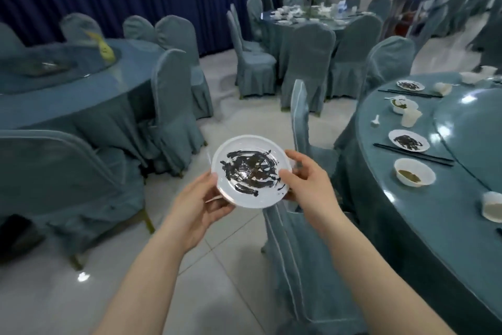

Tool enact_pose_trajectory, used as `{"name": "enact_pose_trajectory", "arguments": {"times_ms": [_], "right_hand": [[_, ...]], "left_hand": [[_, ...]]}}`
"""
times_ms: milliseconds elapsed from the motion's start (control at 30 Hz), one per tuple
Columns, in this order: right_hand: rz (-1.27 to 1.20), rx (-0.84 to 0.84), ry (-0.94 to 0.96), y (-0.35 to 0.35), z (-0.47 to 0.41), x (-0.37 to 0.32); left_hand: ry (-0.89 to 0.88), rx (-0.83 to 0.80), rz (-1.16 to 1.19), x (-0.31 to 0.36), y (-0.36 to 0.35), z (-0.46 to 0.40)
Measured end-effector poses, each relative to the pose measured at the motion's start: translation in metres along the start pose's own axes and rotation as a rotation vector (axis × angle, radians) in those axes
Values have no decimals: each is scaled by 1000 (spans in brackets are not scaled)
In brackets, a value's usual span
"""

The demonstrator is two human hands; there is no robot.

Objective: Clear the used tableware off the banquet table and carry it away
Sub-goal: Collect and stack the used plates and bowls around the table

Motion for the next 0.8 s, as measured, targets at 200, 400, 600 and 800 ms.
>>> {"name": "enact_pose_trajectory", "arguments": {"times_ms": [200,400,600,800], "right_hand": [[23,-163,-87,-81,-11,4],[-2,-241,-304,-123,-62,5],[-25,-261,-297,-133,-151,-2],[-83,-144,-161,-108,-279,-29]], "left_hand": [[-43,103,20,22,78,19],[-23,317,135,34,123,-13],[-47,333,115,65,152,-91],[-72,257,74,116,140,-231]]}}
Point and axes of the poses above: each hand's wrist, its own z-axis away from the middle knuckle, its own y-axis out of the back of the hand, x = y × z, the point moved 2 cm from there along -z, towards the middle knuckle
